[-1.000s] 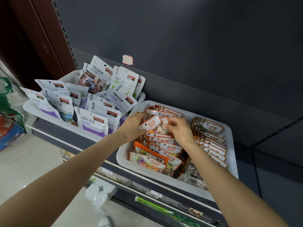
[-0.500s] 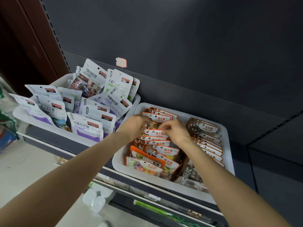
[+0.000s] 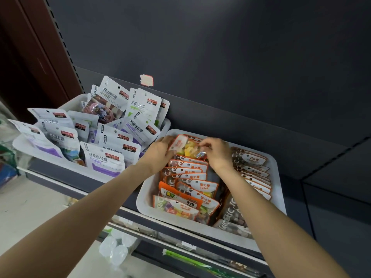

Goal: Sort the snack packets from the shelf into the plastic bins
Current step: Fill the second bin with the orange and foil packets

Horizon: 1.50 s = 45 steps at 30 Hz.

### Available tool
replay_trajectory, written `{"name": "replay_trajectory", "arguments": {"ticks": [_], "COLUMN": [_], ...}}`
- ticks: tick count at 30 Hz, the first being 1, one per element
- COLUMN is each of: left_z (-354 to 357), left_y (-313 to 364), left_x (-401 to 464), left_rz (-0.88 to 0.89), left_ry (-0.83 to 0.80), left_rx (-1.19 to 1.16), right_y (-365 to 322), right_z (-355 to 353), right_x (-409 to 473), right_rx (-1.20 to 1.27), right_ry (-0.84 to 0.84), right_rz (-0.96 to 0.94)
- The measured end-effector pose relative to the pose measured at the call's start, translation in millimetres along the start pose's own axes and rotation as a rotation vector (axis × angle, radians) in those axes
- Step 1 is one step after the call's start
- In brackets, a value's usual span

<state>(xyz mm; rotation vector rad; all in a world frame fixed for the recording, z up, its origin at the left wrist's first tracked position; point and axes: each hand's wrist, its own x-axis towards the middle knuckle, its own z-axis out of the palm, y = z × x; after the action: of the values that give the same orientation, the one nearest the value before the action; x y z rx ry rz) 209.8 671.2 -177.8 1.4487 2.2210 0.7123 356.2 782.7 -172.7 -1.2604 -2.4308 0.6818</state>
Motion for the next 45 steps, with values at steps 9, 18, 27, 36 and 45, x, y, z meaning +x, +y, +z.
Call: {"name": "replay_trajectory", "arguments": {"ticks": [9, 18, 27, 36, 45], "left_z": [9.5, 8.9, 3.5, -1.1, -2.3], "left_y": [18.1, 3.4, 10.5, -4.4, -3.6], "left_x": [16.2, 20.0, 47.3, 25.3, 13.7], "left_rz": [0.051, 0.043, 0.015, 0.179, -0.025], "left_ry": [-0.032, 0.077, 0.007, 0.135, 0.000], "left_rx": [0.018, 0.220, 0.609, 0.285, -0.072], "right_y": [27.1, 19.1, 10.2, 7.2, 9.3], "right_z": [3.1, 6.3, 14.1, 18.2, 10.9], "right_x": [-25.2, -12.8, 5.1, -2.5, -13.2], "right_rx": [0.015, 0.115, 0.247, 0.006, 0.363], "right_ry": [-0.158, -0.083, 0.026, 0.069, -0.184], "right_rz": [0.130, 0.190, 0.324, 0.047, 0.308]}}
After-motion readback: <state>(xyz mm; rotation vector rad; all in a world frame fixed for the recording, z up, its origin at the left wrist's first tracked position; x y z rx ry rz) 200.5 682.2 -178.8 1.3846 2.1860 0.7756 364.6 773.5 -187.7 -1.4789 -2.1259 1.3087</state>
